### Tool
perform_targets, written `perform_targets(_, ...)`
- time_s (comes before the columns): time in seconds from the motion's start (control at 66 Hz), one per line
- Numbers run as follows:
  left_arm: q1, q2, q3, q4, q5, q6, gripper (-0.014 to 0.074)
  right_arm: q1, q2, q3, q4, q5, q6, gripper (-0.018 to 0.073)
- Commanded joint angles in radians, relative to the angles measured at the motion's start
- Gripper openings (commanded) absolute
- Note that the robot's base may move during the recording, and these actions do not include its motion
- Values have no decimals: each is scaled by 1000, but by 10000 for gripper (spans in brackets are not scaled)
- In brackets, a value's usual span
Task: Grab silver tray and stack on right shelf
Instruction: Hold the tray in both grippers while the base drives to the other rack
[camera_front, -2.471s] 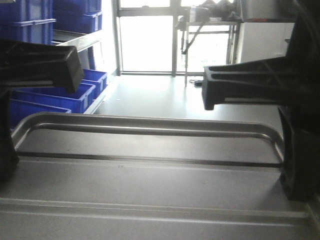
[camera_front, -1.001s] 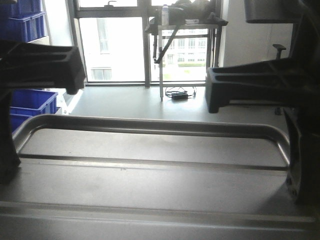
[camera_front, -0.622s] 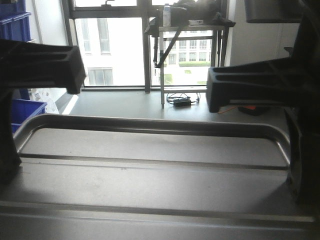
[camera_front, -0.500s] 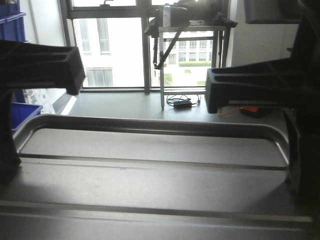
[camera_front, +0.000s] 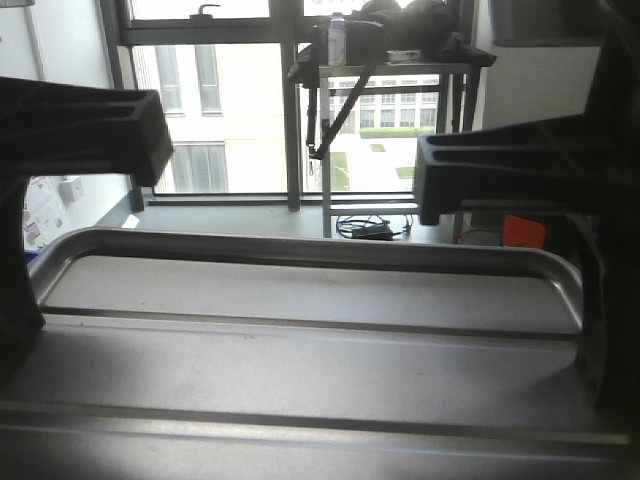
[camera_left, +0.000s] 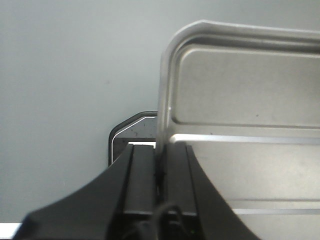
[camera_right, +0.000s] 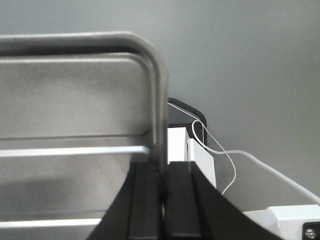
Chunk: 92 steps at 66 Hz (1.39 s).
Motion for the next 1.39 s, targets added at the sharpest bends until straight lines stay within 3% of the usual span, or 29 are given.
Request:
perform_targets(0.0, -7, -25, -26, 18, -12, -3, -99, 0, -24, -31, -27, 26, 0, 52)
perform_targets(1.38, -7, -25, -26, 26, -12, -3, -99, 0, -24, -31, -28, 29, 0, 52)
